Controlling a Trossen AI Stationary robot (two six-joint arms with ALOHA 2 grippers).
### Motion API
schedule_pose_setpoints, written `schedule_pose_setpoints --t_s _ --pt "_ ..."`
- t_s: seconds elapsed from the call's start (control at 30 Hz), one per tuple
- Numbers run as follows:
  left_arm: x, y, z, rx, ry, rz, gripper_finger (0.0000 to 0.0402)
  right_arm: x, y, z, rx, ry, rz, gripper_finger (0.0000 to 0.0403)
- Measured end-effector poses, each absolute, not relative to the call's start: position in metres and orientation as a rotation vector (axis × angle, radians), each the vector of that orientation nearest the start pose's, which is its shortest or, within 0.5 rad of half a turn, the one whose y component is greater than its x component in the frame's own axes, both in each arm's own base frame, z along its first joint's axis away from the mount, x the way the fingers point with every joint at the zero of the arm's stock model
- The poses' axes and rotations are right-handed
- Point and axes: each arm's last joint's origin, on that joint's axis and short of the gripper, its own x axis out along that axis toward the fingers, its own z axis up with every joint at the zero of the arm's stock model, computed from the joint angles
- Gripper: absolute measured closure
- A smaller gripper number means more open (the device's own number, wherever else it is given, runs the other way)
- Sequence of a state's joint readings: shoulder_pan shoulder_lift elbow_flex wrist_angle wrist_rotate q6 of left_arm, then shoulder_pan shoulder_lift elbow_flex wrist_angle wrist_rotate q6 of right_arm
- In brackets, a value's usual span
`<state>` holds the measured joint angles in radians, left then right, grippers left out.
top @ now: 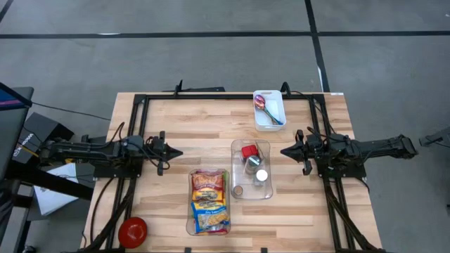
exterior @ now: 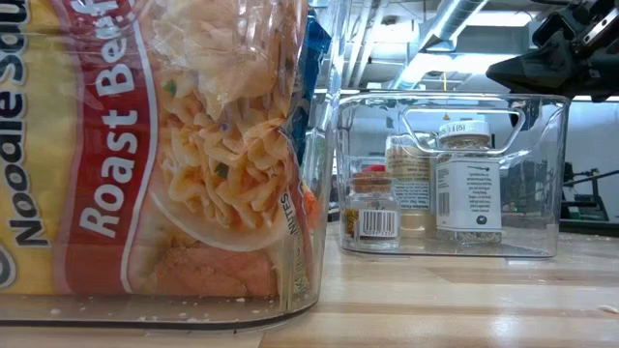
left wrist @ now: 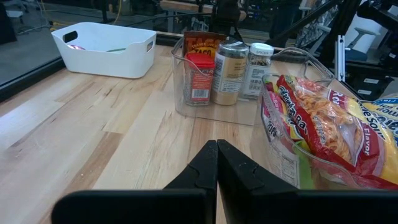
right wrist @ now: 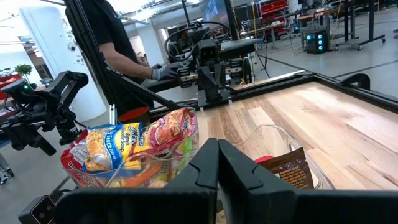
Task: Pick & Place Food Item
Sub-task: Return to Home Position
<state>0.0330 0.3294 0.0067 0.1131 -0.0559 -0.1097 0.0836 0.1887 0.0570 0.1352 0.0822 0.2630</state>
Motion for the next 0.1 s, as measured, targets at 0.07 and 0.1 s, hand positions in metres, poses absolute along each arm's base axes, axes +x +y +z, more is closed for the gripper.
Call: schedule_pose_setpoints --t_s 0.07,0.1 --pt "0.1160 0.0054 0.1480 -0.107 0.205 0.100 0.0401 0.1079 0.0066 0.1807 0.263 -0.003 0.002 0.0403" --pt "0.1160 0.0054 0.1480 -0.107 0.204 0.100 0.0401 0.1079 0.0067 0.1807 0.263 -0.004 0.002 0.0403"
